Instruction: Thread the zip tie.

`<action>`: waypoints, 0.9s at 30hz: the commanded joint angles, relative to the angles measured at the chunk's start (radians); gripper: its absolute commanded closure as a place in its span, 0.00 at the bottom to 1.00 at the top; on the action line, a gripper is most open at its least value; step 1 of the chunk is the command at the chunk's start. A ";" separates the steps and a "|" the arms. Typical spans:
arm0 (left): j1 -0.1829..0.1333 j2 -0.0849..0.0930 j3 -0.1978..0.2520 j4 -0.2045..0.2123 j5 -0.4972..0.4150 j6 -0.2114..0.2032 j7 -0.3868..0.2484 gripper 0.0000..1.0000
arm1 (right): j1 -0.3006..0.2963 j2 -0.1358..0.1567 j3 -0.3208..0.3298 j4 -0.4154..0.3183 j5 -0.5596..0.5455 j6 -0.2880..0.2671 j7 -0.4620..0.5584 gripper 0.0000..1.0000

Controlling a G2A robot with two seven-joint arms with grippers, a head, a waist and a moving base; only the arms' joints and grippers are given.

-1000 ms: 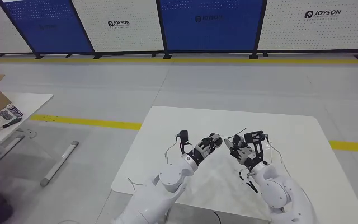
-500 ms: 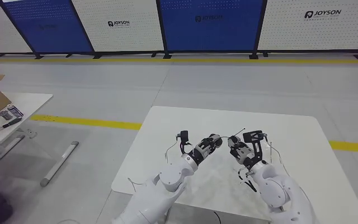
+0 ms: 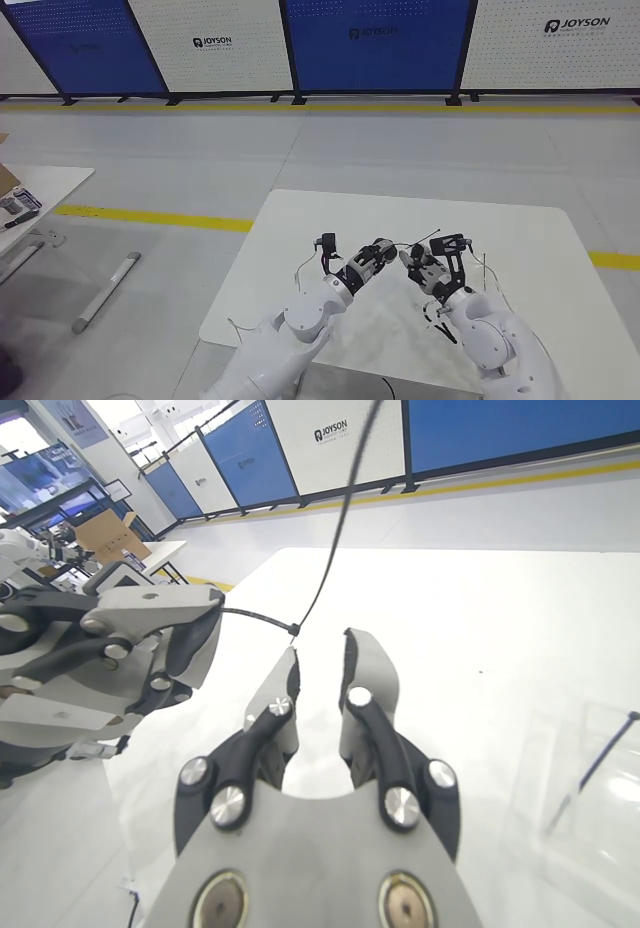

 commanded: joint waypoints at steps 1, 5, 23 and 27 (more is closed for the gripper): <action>-0.001 0.000 0.001 0.002 0.002 0.001 -0.001 1.00 | 0.000 0.001 -0.001 -0.003 0.001 -0.001 -0.001 0.69; -0.003 -0.002 0.008 0.008 0.007 0.004 -0.001 1.00 | -0.001 0.003 -0.001 -0.011 0.003 0.001 -0.006 0.75; -0.005 -0.004 0.007 0.009 0.008 0.000 0.004 1.00 | 0.003 0.010 -0.009 -0.019 0.009 0.011 -0.009 1.00; -0.001 -0.004 0.005 0.000 0.002 -0.023 0.001 1.00 | 0.007 0.011 -0.015 -0.014 0.009 0.015 -0.002 1.00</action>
